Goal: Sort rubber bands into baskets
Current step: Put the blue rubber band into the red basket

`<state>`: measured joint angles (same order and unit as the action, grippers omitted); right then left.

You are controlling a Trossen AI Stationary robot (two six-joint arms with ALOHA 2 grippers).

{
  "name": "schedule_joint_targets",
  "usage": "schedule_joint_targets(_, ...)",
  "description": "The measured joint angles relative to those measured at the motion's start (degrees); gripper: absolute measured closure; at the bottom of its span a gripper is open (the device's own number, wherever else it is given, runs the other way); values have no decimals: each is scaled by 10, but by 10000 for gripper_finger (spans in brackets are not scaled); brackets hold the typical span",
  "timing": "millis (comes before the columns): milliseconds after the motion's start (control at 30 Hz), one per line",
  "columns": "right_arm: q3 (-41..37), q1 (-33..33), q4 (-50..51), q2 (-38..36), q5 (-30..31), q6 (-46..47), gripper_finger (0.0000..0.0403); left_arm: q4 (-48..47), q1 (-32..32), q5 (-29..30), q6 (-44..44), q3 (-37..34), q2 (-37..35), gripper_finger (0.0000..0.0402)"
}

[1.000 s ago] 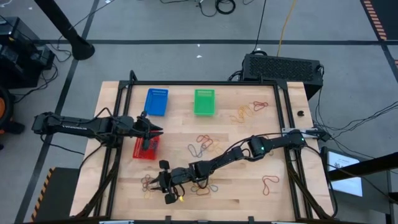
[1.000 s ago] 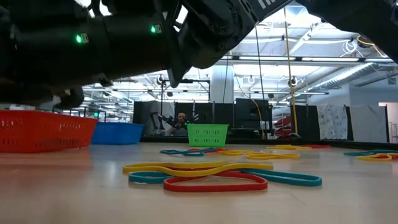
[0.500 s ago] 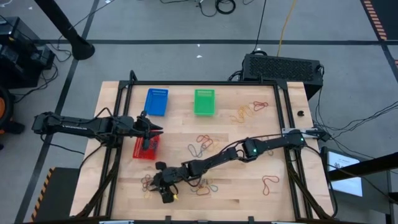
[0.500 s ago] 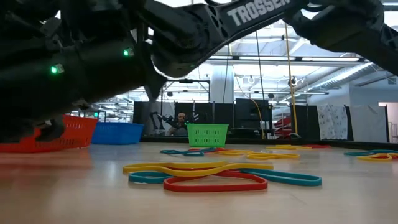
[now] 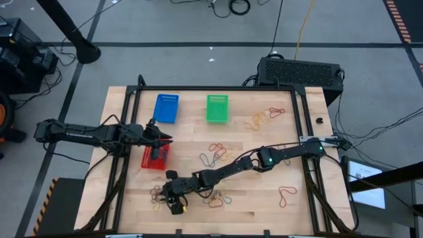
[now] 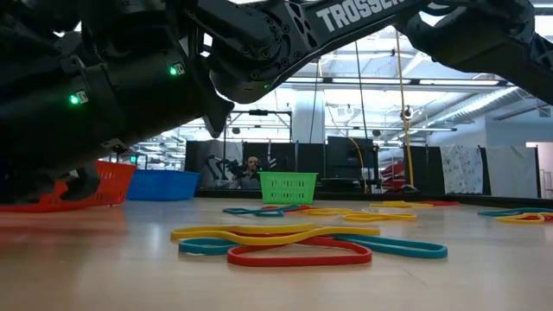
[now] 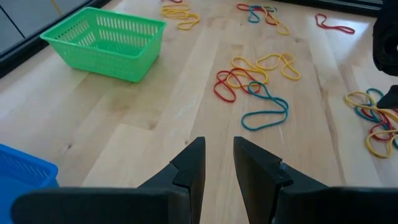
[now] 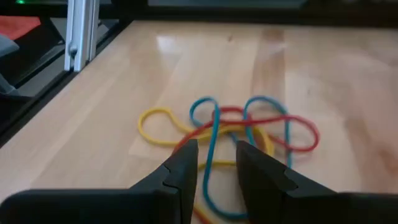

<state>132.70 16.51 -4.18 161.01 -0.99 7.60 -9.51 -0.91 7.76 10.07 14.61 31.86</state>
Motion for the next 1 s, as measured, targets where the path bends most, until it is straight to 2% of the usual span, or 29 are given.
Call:
schedule_joint_targets(467,1,-1,37,-2,-5,22,303,1,0,0,0,0,0,311)
schedule_joint_targets(567,1,-1,41,-2,-6,22,320,1,0,0,0,0,0,311)
schedule_joint_targets(767,1,-6,44,-2,-38,5,394,0,0,0,0,0,0,311)
schedule_joint_targets(1000,-1,-12,42,-16,-49,1,401,-1,0,0,0,0,0,311)
